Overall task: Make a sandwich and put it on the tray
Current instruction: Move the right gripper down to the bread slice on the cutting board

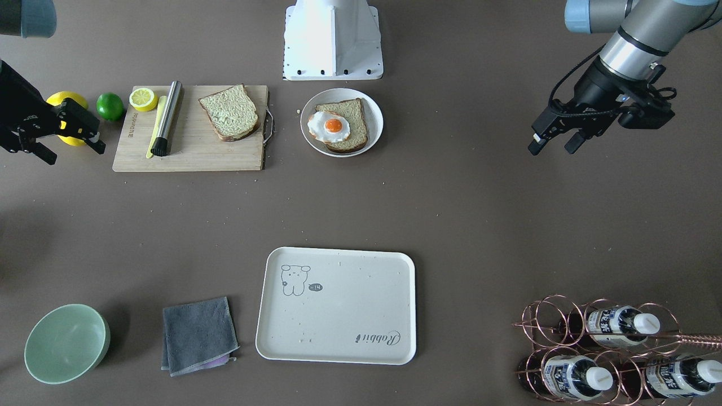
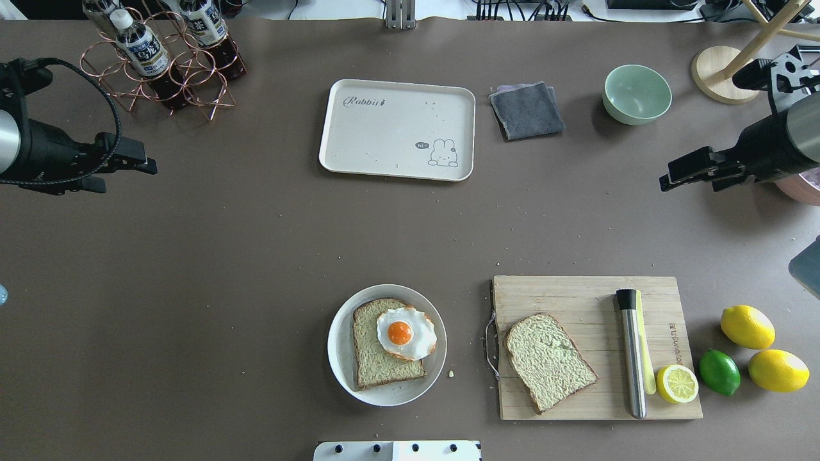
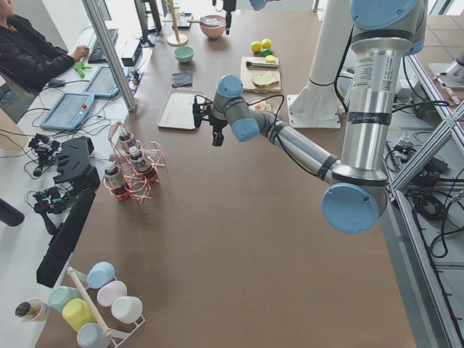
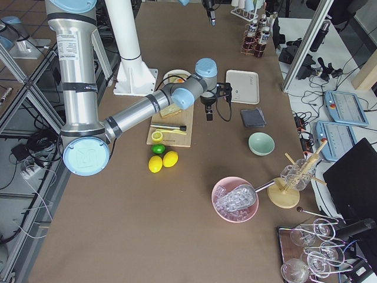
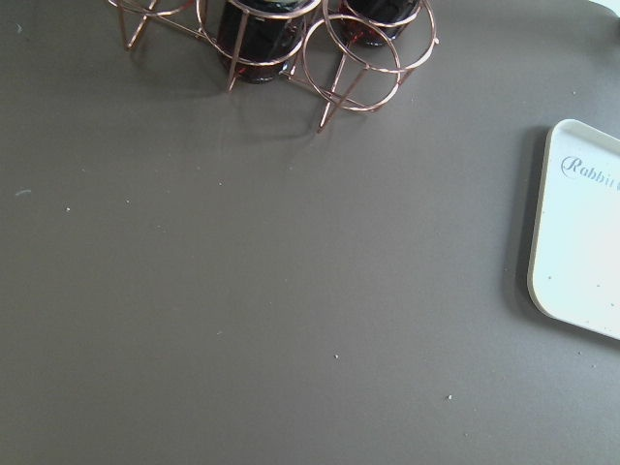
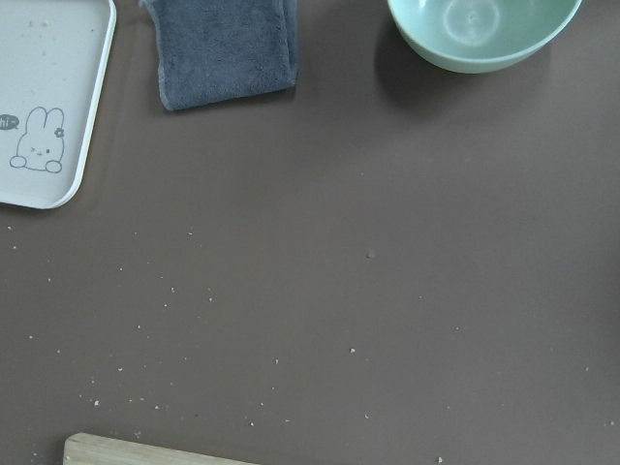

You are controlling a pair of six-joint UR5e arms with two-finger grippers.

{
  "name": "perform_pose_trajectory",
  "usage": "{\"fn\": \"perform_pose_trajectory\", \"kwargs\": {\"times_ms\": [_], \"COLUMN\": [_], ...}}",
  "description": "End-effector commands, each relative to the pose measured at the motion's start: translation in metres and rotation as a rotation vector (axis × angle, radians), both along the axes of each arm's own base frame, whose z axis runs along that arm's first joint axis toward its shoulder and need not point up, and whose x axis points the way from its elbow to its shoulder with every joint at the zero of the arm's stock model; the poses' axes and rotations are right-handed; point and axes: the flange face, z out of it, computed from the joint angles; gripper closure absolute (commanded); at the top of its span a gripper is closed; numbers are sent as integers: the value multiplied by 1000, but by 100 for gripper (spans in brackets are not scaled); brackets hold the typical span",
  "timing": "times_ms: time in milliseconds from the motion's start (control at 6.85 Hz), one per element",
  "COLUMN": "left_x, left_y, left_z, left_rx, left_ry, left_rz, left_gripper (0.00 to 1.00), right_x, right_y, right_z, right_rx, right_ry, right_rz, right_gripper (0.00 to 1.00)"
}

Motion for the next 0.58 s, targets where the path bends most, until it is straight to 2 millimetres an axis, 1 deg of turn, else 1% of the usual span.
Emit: {"fn": "perform_pose_trajectory", "kwargs": {"times_ms": [0, 146, 292, 438], "left_x": [6, 6, 8, 11], "left_y": [2, 1, -4, -8], "left_z": [-3, -3, -12, -19], "left_rx": [-10, -16, -19, -27], "left_ry": [-3, -7, -9, -16], "left_rz": [-5, -7, -8, -10], "left_gripper": [2, 2, 2, 2], "right_x": [-75, -104, -127, -143], "right_y": [35, 55, 71, 85], "right_z": [-24, -27, -27, -26], "right_rx": [-22, 14, 34, 47], "right_ry": [6, -33, -61, -59], "right_rz": [-10, -29, -79, -126], "right_gripper": [0, 0, 0, 0]}}
